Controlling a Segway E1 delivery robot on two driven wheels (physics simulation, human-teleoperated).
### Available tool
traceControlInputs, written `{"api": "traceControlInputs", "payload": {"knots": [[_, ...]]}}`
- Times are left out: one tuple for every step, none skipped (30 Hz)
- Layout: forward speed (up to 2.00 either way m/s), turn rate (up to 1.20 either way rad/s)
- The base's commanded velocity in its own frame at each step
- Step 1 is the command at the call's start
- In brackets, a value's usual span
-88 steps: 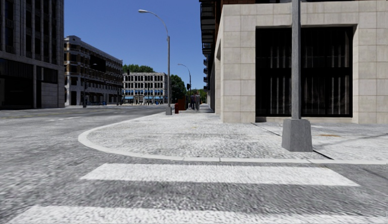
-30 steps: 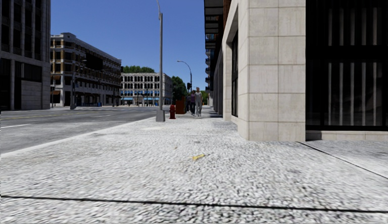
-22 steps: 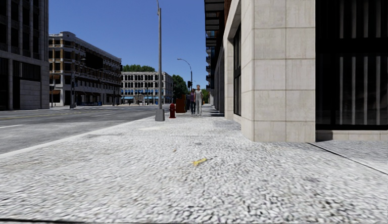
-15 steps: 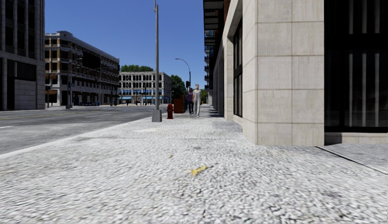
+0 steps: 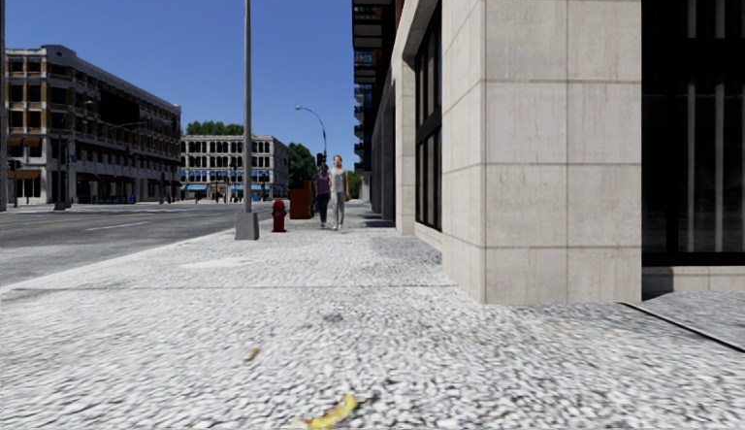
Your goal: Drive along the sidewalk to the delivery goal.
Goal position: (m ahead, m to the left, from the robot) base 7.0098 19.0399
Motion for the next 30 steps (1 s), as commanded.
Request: {"api": "traceControlInputs", "payload": {"knots": [[2.0,-0.08],[2.0,-0.08],[2.0,-0.08],[2.0,-0.08],[2.0,-0.08],[2.0,-0.08],[2.0,0.0],[2.0,0.0],[2.0,0.0],[2.0,0.0],[2.0,0.0],[2.0,0.0],[2.0,0.0],[2.0,0.0],[2.0,0.0],[2.0,0.0],[2.0,0.0],[2.0,0.0],[2.0,0.0],[2.0,0.0],[2.0,0.0],[2.0,0.0],[2.0,0.0],[2.0,0.0],[2.0,0.0],[2.0,0.0],[2.0,0.0],[2.0,0.0],[2.0,0.0],[2.0,0.0]]}}
